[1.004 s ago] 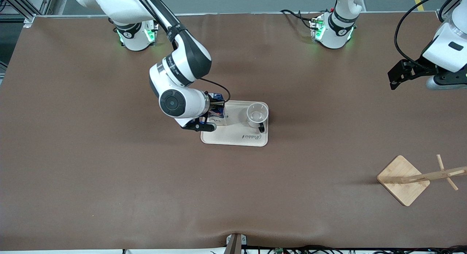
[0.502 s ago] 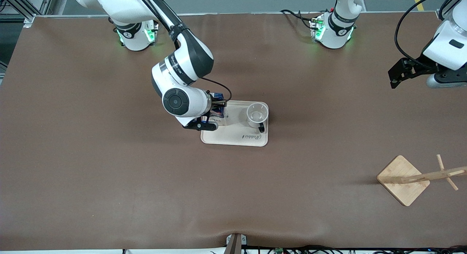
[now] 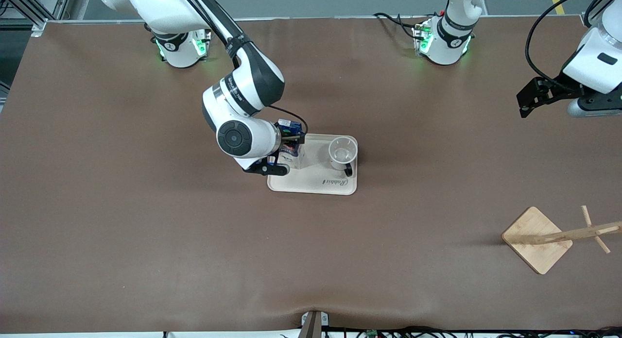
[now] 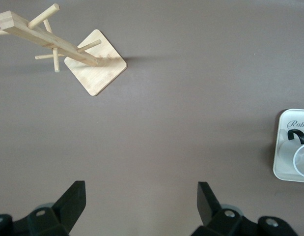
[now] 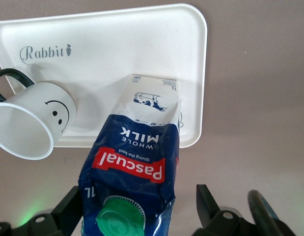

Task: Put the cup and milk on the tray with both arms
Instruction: 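Lower the milk carton onto the tray beside the mug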

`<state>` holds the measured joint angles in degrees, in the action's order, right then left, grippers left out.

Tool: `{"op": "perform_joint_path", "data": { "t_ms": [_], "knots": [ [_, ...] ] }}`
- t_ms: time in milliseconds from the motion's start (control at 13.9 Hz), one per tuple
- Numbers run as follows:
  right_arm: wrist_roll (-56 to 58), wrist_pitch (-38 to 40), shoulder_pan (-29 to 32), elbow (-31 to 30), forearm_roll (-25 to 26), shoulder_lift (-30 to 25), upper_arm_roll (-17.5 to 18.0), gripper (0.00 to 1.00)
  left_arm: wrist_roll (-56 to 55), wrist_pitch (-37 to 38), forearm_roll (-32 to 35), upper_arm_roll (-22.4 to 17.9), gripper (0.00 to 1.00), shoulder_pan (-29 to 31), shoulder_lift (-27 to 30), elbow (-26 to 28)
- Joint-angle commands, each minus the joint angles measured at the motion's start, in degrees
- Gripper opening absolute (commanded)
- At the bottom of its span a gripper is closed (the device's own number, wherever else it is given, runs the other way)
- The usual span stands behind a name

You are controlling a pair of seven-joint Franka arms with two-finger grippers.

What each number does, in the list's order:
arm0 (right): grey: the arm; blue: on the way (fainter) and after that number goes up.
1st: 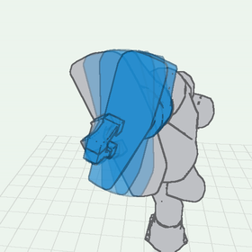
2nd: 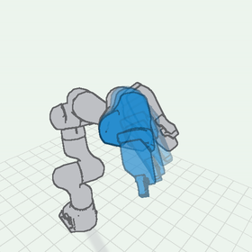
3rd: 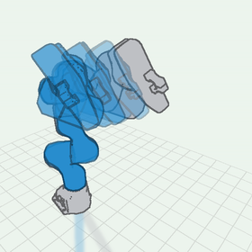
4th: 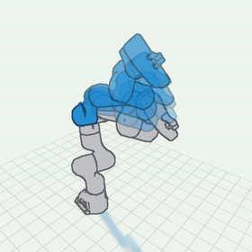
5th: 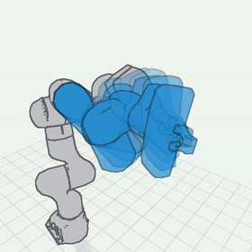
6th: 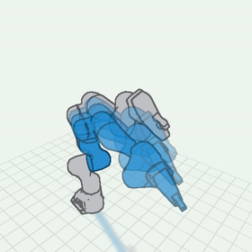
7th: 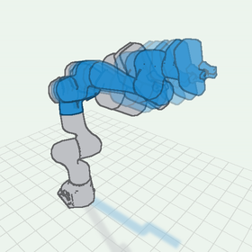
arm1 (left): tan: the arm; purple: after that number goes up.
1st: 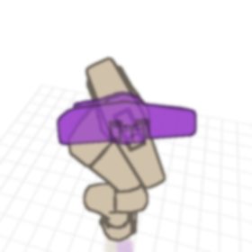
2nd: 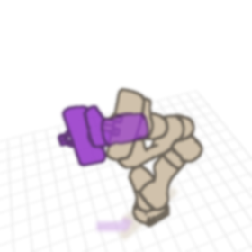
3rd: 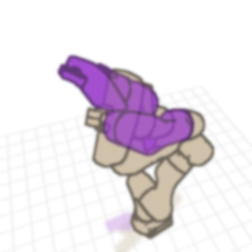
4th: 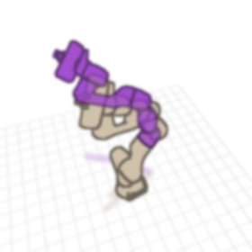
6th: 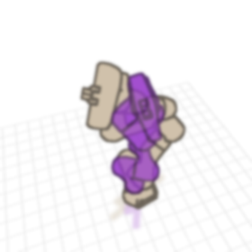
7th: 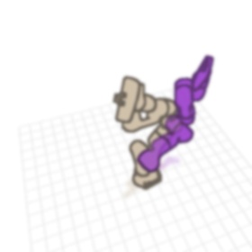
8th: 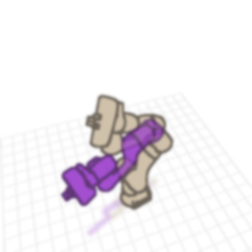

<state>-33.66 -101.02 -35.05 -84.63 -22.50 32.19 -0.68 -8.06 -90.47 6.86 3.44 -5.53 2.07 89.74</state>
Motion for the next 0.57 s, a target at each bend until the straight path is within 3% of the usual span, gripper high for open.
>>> {"op": "perform_joint_path", "data": {
  "t_ms": [0, 502],
  "knots": [
    [-0.62, 0.74, 0.24, 1.66, 0.35, 0.51, -0.11, 1.00, 1.38, -0.15, -1.33, -0.10, 1.00, 0.35, 1.44, 0.88],
    [-0.88, 1.09, 1.12, 4.12, -2.11, 0.16, -0.29, 1.00, 1.38, 2.75, -5.01, -0.19, 1.00, 1.13, 1.88, 0.96]
  ]
}}
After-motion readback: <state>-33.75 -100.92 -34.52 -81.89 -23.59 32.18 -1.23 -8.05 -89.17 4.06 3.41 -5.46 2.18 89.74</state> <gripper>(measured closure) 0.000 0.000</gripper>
